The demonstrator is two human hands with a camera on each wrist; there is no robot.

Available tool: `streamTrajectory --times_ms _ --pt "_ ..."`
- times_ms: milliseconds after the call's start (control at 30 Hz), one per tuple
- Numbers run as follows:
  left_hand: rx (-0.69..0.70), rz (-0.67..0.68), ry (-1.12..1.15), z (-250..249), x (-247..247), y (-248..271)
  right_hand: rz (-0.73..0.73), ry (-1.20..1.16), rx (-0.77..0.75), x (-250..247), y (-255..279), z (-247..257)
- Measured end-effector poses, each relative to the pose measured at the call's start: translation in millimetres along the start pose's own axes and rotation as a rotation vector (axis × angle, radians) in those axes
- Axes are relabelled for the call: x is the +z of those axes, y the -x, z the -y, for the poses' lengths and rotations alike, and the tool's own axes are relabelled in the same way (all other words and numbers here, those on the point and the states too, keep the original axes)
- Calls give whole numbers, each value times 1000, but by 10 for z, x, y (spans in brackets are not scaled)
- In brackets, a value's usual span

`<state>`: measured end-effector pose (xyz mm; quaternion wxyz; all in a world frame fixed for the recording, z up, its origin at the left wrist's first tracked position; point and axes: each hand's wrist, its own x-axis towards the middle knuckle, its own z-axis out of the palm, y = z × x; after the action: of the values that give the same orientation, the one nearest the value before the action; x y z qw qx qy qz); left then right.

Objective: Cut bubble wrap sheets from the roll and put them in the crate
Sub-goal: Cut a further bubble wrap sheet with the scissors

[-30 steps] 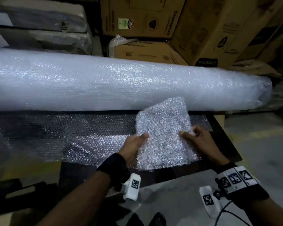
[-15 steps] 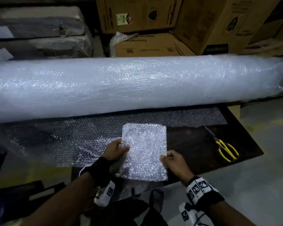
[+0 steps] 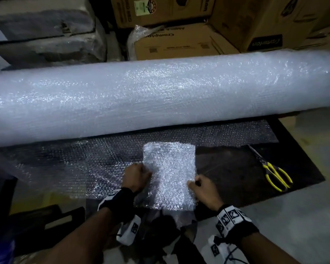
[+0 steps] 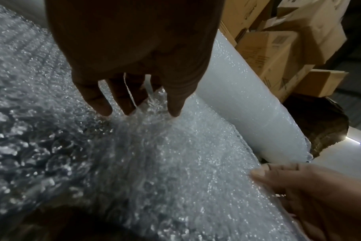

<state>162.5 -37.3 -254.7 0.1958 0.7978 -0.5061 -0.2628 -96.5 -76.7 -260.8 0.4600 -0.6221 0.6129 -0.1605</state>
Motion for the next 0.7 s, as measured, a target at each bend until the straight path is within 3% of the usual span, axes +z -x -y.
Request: streamTrajectory --times_ms 200,700 --pt "-71 17 8 -68 -57 -50 -72 -74 -19 -99 -153 37" --pt "-134 51 -52 16 76 -113 -77 122 39 -89 -216 -63"
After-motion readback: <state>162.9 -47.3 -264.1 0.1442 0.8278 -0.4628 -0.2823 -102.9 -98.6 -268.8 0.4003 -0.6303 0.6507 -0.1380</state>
